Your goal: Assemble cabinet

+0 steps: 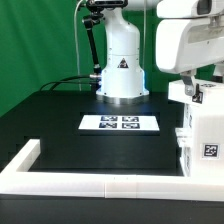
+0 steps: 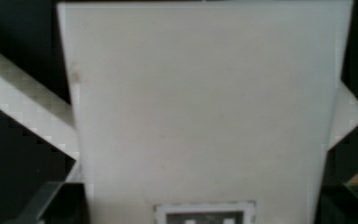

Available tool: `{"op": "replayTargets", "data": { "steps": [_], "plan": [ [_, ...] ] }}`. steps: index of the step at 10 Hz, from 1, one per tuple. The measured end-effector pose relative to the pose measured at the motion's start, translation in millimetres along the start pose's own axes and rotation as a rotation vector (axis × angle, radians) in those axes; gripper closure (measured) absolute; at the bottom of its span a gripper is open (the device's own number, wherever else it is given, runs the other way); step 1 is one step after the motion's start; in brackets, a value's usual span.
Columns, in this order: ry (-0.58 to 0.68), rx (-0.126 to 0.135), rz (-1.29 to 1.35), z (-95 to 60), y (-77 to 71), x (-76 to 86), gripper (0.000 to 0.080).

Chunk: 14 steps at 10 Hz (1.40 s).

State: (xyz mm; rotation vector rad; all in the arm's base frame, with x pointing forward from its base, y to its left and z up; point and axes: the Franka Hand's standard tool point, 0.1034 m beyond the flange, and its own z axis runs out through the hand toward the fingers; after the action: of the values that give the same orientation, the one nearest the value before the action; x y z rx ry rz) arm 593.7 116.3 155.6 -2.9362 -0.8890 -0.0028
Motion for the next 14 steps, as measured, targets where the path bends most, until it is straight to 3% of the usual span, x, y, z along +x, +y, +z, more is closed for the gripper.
{"op": "replayTargets", "data": {
  "steps": [8, 13, 14],
  "plan": [
    [0.015, 0.007, 0.750, -1.4, 0.7, 2.9, 0.0242],
    [0.012, 0.005, 0.826, -1.9, 3.1, -1.2, 0.0236],
    [0.014, 0.006, 0.811, -8.1, 2.1, -2.6, 0.0070]
  ]
}}
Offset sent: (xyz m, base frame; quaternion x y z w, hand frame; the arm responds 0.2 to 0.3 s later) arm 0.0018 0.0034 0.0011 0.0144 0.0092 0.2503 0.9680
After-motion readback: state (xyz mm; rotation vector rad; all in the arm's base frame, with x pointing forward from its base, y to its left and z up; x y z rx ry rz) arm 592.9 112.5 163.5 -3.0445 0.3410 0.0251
